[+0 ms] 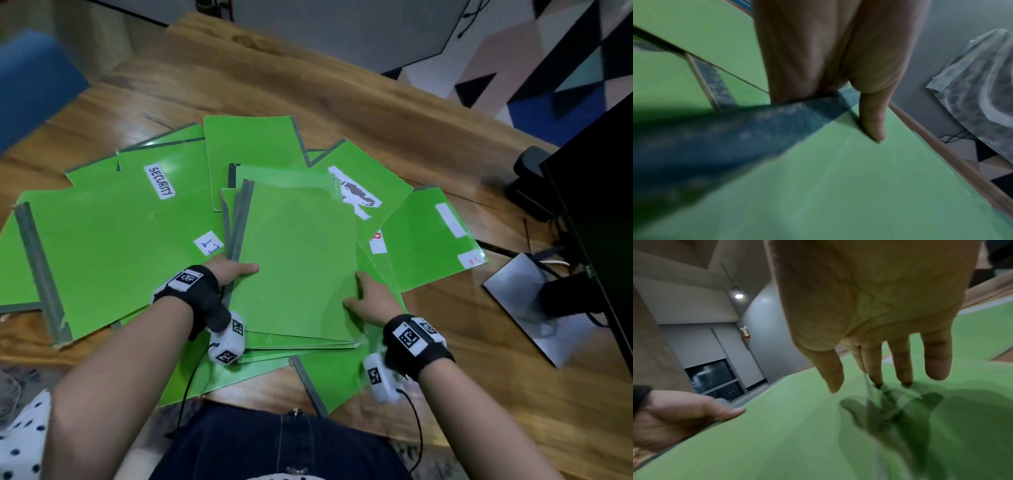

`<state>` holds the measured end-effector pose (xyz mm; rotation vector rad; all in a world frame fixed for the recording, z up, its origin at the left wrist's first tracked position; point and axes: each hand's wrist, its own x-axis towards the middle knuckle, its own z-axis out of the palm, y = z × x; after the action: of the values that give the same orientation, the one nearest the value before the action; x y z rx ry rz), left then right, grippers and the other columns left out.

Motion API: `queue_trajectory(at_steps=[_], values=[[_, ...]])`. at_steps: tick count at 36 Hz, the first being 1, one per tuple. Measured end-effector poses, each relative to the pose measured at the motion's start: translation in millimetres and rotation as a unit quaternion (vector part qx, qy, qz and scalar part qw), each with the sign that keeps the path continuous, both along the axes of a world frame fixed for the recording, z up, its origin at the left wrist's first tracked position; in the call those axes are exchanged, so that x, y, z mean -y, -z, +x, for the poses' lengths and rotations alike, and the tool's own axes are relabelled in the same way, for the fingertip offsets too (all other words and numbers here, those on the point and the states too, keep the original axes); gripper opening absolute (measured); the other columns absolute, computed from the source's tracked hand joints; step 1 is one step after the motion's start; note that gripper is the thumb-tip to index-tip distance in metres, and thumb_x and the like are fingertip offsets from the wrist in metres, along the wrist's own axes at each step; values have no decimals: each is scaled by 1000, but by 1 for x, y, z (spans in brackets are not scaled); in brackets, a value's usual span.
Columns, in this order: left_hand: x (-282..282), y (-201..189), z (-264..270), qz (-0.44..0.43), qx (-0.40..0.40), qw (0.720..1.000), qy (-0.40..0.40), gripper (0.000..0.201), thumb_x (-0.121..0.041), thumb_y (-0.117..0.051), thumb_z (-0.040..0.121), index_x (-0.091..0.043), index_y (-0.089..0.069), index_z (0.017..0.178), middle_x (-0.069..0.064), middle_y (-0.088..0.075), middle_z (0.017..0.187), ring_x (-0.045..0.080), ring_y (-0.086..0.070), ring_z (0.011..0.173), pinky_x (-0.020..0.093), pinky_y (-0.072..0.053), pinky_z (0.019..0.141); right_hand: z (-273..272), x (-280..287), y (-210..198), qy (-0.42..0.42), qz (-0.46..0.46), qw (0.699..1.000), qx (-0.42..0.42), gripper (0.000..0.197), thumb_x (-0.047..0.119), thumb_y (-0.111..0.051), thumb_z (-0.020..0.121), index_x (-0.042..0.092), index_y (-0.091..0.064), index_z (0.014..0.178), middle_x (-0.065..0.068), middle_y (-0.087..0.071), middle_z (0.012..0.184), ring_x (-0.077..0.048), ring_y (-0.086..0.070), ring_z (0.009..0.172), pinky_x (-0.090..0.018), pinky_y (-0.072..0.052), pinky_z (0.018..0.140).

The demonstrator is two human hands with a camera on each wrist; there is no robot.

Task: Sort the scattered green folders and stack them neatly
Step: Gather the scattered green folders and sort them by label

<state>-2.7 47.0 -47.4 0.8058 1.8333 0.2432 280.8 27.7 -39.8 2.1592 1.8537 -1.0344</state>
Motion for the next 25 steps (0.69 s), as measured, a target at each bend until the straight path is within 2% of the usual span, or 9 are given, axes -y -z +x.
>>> queue_trajectory(at_steps=[3,7,11,14,17,21,25], values=[[1,1,1,3,-6,1000,-4,81,-44,-76,72,-3,-41,132,17,-56,121,34,-55,109,47,-46,97,24,-3,4,58,57,995,65,65,35,-63,85,14,-35,140,-10,-48,137,-26,-49,122,-46,-43,102],[0,2,1,11,3,1000,-25,78,-40,-78,71,-3,-43,130,17,-57,118,35,-55,109,47,-46,98,42,-2,12,88,27,984,152,84,55,-69,75,13,-34,138,-14,-38,140,-29,-38,130,-50,-35,104],[1,6,1,20,16,999,-44,77,-37,-80,70,-2,-45,129,18,-58,119,36,-55,110,48,-45,99,48,-3,15,119,25,982,142,85,61,-73,66,14,-42,130,-14,-44,134,-31,-42,125,-49,-38,103],[2,10,0,36,41,996,-74,80,-31,-82,68,-5,-43,133,17,-57,123,35,-55,113,49,-44,100,47,-3,15,115,32,982,147,78,63,-72,65,15,-48,121,-14,-40,132,-31,-35,126,-48,-39,101],[6,8,2,47,58,993,-94,81,-26,-83,68,-7,-42,135,15,-57,125,34,-54,114,49,-42,102,44,-3,14,115,26,978,169,83,67,-70,63,14,-48,123,-14,-37,135,-30,-32,128,-47,-38,101],[12,1,6,59,58,992,-91,71,-20,-77,77,-4,-40,135,15,-54,126,33,-52,115,45,-40,102,43,-4,11,135,-18,982,130,92,66,-73,61,9,-44,128,-12,-46,135,-30,-41,126,-48,-38,102],[15,3,7,72,53,992,-89,69,-20,-75,79,-3,-40,136,16,-54,126,33,-51,115,44,-41,101,48,-3,6,159,-55,985,42,102,54,-79,63,3,-33,139,-14,-54,129,-28,-59,108,-43,-54,87]])
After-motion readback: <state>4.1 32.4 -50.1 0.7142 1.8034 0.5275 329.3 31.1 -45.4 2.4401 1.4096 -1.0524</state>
